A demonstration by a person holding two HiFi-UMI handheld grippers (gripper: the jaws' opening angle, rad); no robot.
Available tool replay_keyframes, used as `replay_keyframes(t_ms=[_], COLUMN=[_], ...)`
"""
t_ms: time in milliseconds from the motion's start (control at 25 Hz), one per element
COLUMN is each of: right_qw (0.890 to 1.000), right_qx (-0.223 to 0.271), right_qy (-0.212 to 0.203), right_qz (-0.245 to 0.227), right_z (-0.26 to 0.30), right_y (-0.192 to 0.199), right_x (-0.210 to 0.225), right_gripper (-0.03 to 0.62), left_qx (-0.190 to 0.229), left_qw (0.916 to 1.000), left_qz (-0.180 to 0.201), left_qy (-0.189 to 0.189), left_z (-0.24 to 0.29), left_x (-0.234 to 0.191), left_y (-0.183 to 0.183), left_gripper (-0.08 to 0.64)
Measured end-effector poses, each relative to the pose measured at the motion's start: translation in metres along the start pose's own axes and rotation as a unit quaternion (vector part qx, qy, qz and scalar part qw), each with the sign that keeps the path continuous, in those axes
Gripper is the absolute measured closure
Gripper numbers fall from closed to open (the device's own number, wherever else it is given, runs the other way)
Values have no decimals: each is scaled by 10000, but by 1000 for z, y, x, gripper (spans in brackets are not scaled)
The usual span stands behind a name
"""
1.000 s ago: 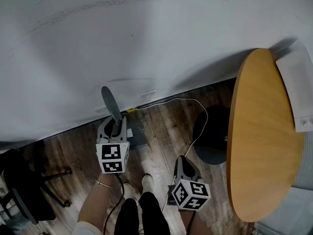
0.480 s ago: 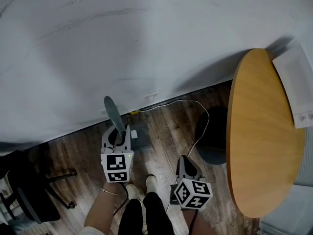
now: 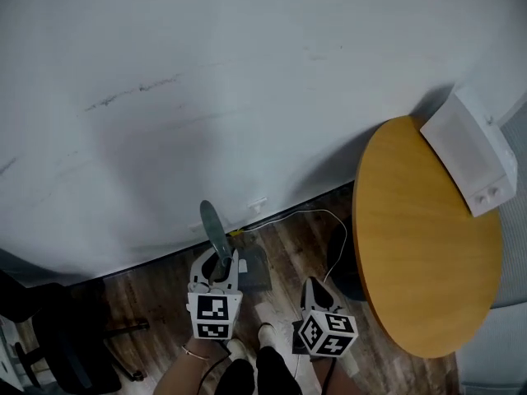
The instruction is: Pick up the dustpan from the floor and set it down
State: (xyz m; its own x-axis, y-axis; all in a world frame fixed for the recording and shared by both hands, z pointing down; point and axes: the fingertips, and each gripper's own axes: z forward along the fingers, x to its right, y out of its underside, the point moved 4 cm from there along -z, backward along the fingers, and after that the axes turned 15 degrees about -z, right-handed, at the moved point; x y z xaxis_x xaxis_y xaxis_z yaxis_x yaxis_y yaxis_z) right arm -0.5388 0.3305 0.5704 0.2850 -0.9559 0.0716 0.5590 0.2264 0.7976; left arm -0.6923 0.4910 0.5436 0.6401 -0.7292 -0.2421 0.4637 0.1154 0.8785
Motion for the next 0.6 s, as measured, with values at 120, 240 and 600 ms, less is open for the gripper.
replay_keyframes(t_ms=[120,240,600], right_qw=[9998,9986,9838], right_qx=[171,465,1588], right_qy=[-52,-83,-149], right_qz=[-36,-230,-817], right_z=[-28,-47,-101], right_y=[-24,-60,-189], right_x=[-5,-9,-18], right_gripper=[560,560,560], left_qx=[56,245,611], left_qw=[9999,9995,9962], left_qz=[-81,-157,169], left_qy=[52,123,605], left_z=[-26,-46,-97], left_x=[12,23,73], left_y=[-34,-71,-166], left_gripper=[466,466,471])
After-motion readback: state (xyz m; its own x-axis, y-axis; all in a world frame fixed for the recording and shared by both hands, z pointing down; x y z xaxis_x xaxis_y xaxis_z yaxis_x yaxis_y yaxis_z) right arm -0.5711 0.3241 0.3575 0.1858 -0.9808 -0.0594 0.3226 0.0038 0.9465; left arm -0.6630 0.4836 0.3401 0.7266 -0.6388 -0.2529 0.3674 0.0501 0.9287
